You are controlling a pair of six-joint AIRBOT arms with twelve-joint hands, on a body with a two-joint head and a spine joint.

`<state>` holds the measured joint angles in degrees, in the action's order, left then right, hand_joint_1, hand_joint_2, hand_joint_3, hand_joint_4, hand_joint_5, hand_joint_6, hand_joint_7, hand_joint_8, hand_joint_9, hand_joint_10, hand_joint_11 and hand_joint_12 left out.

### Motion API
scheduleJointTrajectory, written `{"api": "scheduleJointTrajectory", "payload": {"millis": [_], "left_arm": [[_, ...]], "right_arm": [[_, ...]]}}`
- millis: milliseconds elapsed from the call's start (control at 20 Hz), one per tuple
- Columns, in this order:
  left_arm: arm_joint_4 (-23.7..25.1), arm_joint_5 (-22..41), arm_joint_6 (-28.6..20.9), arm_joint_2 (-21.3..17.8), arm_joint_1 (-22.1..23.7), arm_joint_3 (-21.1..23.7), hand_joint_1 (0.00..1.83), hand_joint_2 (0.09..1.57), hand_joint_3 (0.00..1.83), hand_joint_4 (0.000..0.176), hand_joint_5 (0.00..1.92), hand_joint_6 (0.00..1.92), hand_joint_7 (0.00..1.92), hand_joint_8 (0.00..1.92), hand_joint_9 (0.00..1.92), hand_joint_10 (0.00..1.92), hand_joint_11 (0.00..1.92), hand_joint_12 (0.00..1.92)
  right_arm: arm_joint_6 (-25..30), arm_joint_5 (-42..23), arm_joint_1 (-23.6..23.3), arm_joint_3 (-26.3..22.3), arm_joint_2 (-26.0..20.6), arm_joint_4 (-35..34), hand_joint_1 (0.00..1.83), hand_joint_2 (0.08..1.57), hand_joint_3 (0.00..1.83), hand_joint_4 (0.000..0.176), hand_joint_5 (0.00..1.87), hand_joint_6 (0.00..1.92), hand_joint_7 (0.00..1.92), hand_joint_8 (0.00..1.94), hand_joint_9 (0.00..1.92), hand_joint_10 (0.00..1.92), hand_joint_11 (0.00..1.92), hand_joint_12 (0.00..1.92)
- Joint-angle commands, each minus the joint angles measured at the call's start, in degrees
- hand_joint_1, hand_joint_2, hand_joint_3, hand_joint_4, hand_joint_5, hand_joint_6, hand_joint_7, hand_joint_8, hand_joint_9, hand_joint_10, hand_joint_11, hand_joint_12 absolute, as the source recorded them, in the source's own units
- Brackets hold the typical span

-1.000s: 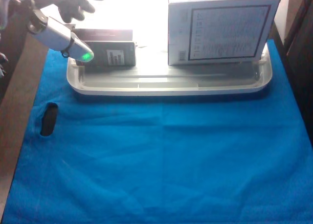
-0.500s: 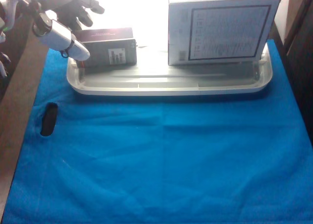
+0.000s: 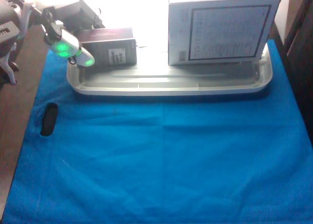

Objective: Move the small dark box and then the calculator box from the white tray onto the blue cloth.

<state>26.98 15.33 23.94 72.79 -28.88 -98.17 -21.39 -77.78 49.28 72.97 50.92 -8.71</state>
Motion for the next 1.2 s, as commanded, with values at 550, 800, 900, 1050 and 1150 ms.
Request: {"api": "scheduleJointTrajectory", "payload": {"millis": [550, 800, 900, 1050, 1150], "left_arm": [[-5.97, 9.02, -0.32, -2.19, 1.57, 0.02, 1.27, 1.05, 0.0, 0.0, 1.21, 0.46, 1.09, 0.95, 1.36, 0.25, 1.13, 0.86], [4.79, 11.34, -5.77, -8.65, 4.82, 7.11, 1.28, 1.08, 0.0, 0.0, 1.11, 0.53, 1.04, 1.11, 1.3, 0.4, 1.11, 0.9], [12.24, 14.1, -13.27, -10.69, 5.6, 9.15, 1.28, 1.09, 0.0, 0.0, 1.06, 0.6, 1.05, 1.11, 1.26, 0.46, 1.07, 0.84], [15.54, 16.77, -13.35, -14.36, 5.6, 14.26, 1.25, 1.16, 0.0, 0.0, 0.91, 0.83, 0.92, 1.33, 1.06, 0.78, 1.02, 0.89], [18.21, 18.47, -13.36, -16.44, 5.36, 17.74, 1.24, 1.17, 0.0, 0.0, 0.89, 0.85, 0.88, 1.4, 0.94, 0.99, 0.96, 1.04]], "right_arm": [[0.3, -6.85, -0.87, 0.09, -0.02, -1.75, 0.45, 0.83, 0.0, 0.0, 0.5, 0.0, 0.47, 0.0, 0.38, 0.0, 0.43, 0.0], [0.29, -6.84, -0.86, 0.13, 0.0, -1.75, 0.47, 0.85, 0.0, 0.0, 0.51, 0.02, 0.47, 0.0, 0.38, 0.0, 0.41, 0.0], [0.29, -6.83, -0.86, 0.11, 0.01, -1.75, 0.49, 0.84, 0.0, 0.0, 0.54, 0.02, 0.49, 0.01, 0.4, 0.01, 0.42, 0.01], [0.3, -6.81, -0.86, 0.06, 0.04, -1.76, 0.5, 0.85, 0.0, 0.0, 0.53, 0.01, 0.5, 0.01, 0.4, 0.0, 0.43, 0.01], [0.31, -6.81, -0.86, 0.0, 0.04, -1.78, 0.52, 0.84, 0.0, 0.0, 0.54, 0.01, 0.51, 0.01, 0.41, 0.01, 0.43, 0.01]]}}
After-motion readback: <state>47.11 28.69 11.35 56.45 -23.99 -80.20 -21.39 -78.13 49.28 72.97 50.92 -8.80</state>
